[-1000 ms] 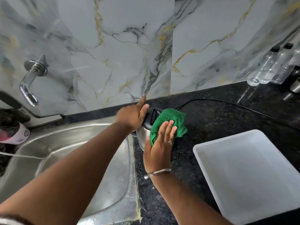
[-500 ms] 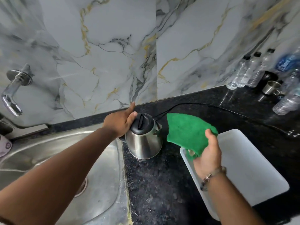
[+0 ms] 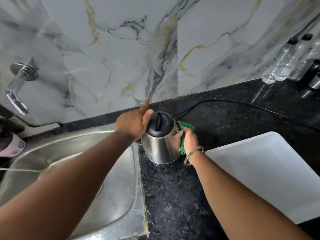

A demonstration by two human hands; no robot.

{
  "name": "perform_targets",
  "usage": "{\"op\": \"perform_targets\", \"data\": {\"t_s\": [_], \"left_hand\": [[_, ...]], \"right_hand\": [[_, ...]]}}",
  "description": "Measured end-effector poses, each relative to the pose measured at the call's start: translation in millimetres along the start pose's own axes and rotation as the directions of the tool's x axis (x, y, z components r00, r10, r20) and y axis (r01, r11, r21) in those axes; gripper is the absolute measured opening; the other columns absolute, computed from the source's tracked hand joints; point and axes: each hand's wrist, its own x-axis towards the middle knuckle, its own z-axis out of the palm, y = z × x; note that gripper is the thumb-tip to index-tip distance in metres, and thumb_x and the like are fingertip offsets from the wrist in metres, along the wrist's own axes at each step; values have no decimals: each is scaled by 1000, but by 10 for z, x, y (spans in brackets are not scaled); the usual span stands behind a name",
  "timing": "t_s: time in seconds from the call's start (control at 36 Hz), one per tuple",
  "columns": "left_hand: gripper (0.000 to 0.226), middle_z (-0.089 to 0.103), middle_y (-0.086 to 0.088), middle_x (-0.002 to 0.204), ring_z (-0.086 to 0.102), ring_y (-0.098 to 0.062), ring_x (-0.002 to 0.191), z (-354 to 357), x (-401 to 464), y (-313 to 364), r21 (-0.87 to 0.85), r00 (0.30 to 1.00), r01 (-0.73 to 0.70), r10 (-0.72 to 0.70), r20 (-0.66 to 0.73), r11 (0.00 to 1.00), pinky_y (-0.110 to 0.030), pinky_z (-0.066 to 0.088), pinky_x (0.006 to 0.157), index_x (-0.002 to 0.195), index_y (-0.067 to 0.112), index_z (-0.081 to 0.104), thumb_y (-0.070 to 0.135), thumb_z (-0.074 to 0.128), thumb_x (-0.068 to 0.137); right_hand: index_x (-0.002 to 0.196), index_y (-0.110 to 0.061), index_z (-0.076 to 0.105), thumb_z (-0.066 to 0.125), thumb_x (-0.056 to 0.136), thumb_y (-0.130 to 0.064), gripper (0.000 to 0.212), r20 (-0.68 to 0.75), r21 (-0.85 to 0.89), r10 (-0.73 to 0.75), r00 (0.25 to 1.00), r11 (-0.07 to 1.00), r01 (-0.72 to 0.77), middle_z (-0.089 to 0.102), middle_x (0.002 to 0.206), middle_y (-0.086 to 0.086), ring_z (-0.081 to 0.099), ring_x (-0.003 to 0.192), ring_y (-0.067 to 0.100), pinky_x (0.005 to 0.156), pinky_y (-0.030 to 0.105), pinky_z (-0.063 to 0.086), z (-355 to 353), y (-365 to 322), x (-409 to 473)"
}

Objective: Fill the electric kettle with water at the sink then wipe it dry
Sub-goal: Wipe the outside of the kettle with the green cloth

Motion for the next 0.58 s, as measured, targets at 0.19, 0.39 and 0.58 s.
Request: {"op": "perform_targets", "data": {"t_s": [0.19, 0.39, 0.58], "left_hand": [[68, 72, -17, 122, 64, -40, 120, -84, -174, 133, 71, 978, 129, -138, 153, 989, -43, 47, 89, 164, 30, 18, 62, 8, 104], [67, 59, -21, 146, 51, -40, 139, -222, -207, 154, 42, 945, 143, -149, 292, 989, -46, 43, 103, 165, 26, 12, 58, 8, 107], [72, 63, -18, 141, 54, -39, 135, -171, -201, 68, -35, 941, 138, -120, 317, 990, -48, 42, 104, 165, 22, 9, 61, 5, 105]], "right_hand": [[99, -16, 61, 48, 97, -19, 13, -207, 242, -265, 942, 919, 312, 62, 113, 8, 60, 93, 13, 74, 19, 46, -45, 206, -974], [152, -17, -13, 35, 93, -39, 79, 144, -447, -734, 664, 550, 705, -25, 159, 5, -24, 147, 21, 120, 30, -10, 546, 688, -1052], [141, 7, 25, 38, 87, -35, 69, 184, -663, -487, 853, 579, 474, 18, 150, 39, 31, 137, 53, 103, 57, 43, 553, 1503, -951]]}}
